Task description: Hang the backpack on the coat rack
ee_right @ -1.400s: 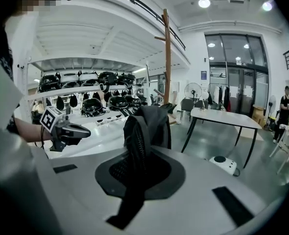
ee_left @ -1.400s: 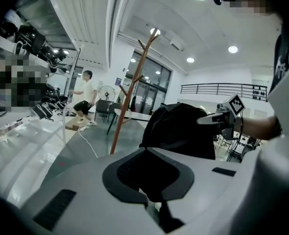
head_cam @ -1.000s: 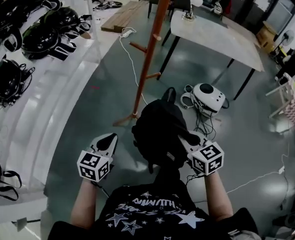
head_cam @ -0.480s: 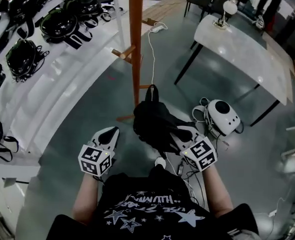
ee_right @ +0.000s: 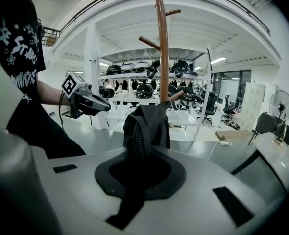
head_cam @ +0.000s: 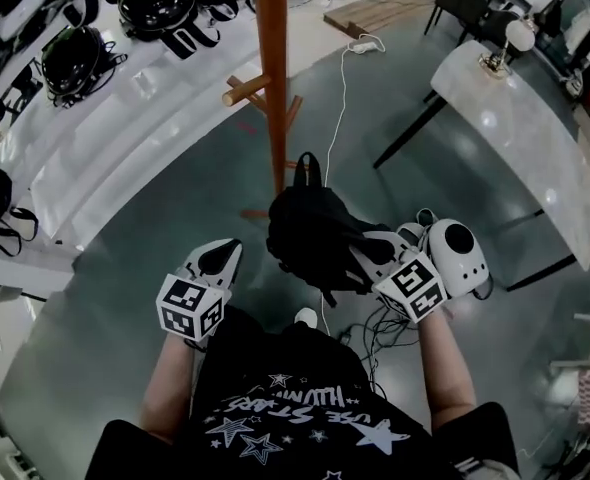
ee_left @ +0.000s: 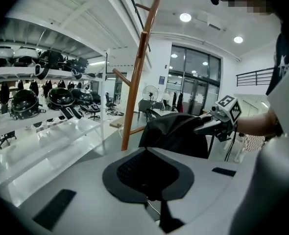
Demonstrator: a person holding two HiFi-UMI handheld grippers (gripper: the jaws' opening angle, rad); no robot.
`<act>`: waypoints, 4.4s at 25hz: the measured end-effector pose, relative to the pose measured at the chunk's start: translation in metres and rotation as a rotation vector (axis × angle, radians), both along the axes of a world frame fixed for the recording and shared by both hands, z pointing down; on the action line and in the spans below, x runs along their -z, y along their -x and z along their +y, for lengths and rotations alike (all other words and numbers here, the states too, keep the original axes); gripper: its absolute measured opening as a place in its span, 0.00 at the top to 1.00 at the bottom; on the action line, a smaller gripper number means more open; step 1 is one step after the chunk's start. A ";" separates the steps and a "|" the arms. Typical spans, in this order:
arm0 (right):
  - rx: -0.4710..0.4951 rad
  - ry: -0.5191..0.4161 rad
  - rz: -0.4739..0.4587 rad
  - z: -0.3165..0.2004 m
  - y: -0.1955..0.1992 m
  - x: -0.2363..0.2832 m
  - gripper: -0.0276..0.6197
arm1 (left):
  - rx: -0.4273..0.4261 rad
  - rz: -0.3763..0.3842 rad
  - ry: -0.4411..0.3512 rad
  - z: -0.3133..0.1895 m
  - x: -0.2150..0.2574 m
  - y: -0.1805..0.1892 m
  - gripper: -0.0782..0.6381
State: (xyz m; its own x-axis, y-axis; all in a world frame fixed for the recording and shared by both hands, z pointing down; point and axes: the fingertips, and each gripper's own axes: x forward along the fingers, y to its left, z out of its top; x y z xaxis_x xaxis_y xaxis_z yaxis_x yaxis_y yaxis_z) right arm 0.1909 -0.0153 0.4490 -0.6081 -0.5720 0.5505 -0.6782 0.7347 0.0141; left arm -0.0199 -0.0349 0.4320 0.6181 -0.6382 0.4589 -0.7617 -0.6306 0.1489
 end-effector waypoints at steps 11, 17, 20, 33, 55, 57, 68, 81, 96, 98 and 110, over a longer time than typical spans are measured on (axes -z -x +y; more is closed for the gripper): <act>0.091 0.025 0.087 -0.021 -0.004 -0.028 0.93 | -0.071 -0.004 0.082 -0.035 -0.028 -0.025 0.86; 0.105 0.031 0.112 -0.023 -0.018 -0.034 0.93 | -0.161 0.056 0.132 -0.077 -0.033 -0.075 0.65; 0.118 0.032 0.120 -0.026 -0.022 -0.036 0.93 | -0.147 0.116 0.160 -0.102 -0.031 -0.092 0.65; 0.186 0.034 0.173 -0.028 -0.038 -0.050 0.93 | -0.116 0.350 0.408 -0.148 -0.066 -0.141 0.67; 0.102 0.136 0.100 -0.065 -0.063 -0.087 0.93 | -0.031 0.363 0.343 -0.154 -0.065 -0.152 0.87; 0.095 0.146 0.102 -0.068 -0.065 -0.094 0.93 | -0.024 0.357 0.350 -0.155 -0.069 -0.151 0.87; 0.045 0.189 0.066 -0.087 -0.074 -0.119 0.93 | 0.002 0.350 0.339 -0.157 -0.081 -0.150 0.87; 0.033 0.198 0.068 -0.112 -0.062 -0.136 0.93 | 0.063 0.349 0.332 -0.171 -0.091 -0.134 0.87; -0.013 0.171 0.054 -0.130 -0.067 -0.127 0.93 | 0.033 0.383 0.293 -0.171 -0.072 -0.137 0.87; -0.009 0.168 0.059 -0.130 -0.073 -0.123 0.93 | 0.029 0.376 0.286 -0.169 -0.069 -0.142 0.87; 0.003 0.207 0.080 -0.151 -0.081 -0.142 0.93 | 0.081 0.367 0.330 -0.170 -0.087 -0.142 0.87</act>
State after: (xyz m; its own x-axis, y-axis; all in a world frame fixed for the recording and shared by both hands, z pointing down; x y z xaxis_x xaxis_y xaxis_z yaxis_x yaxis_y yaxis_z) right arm 0.2717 -0.1658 0.5907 -0.5592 -0.4398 0.7027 -0.6786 0.7298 -0.0832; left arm 0.1220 -0.2048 0.5191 0.7312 -0.5481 0.4061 -0.6662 -0.4461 0.5976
